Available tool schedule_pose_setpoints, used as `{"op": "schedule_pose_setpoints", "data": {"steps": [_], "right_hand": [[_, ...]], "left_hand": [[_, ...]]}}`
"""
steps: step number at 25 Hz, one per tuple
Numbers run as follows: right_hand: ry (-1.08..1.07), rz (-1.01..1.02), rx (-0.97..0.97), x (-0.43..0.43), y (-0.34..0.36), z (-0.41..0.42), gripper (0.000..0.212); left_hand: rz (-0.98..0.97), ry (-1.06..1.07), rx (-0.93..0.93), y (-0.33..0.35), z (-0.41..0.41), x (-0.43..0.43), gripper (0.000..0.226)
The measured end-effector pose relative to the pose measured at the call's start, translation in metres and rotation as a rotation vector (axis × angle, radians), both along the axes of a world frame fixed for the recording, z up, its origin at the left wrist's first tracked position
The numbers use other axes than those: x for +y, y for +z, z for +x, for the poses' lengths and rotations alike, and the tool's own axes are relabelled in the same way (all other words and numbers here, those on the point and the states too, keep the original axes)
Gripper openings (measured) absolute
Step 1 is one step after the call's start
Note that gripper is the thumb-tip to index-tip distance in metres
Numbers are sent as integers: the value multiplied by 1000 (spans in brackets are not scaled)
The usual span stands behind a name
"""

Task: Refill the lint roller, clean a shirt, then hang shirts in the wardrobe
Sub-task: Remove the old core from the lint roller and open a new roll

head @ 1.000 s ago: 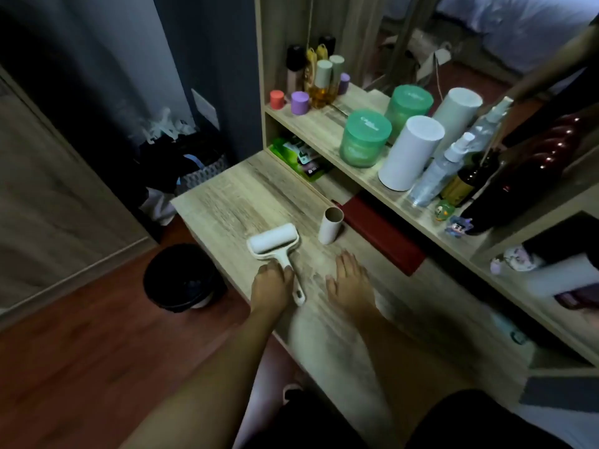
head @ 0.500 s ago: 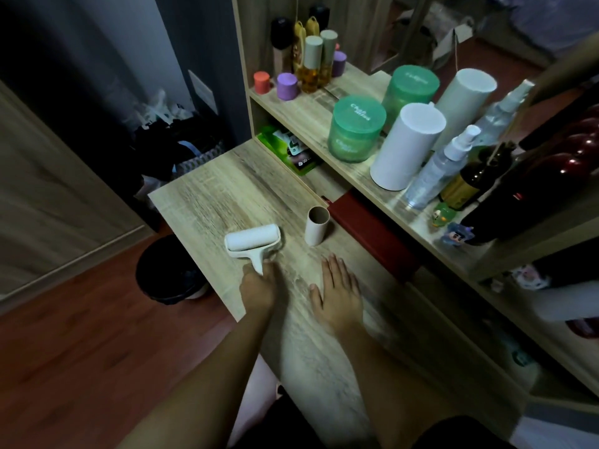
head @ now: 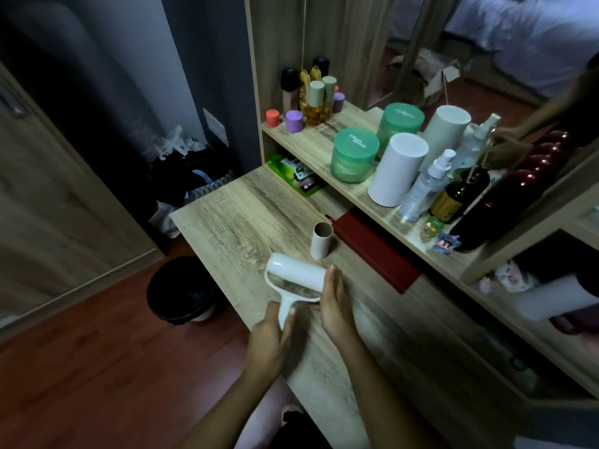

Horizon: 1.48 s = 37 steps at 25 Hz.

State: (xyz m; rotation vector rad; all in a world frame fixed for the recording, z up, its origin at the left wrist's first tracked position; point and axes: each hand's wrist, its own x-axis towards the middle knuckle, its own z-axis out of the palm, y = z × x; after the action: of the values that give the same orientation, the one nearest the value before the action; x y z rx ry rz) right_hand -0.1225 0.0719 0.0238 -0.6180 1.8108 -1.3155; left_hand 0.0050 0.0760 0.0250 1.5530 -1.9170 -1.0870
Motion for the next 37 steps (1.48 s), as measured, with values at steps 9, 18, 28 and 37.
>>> {"op": "schedule_pose_setpoints", "data": {"steps": [9, 18, 28, 37], "right_hand": [[-146, -148, 11, 19, 36, -16, 12], [-154, -194, 121, 32, 48, -31, 28], [-124, -195, 154, 33, 58, -34, 33], [-152, -169, 192, 39, 52, -30, 15]], "left_hand": [[118, 100, 411, 33, -5, -19, 43], [62, -172, 466, 68, -8, -30, 30], [231, -247, 576, 71, -10, -34, 37], [246, -107, 684, 65, -26, -20, 40]]}}
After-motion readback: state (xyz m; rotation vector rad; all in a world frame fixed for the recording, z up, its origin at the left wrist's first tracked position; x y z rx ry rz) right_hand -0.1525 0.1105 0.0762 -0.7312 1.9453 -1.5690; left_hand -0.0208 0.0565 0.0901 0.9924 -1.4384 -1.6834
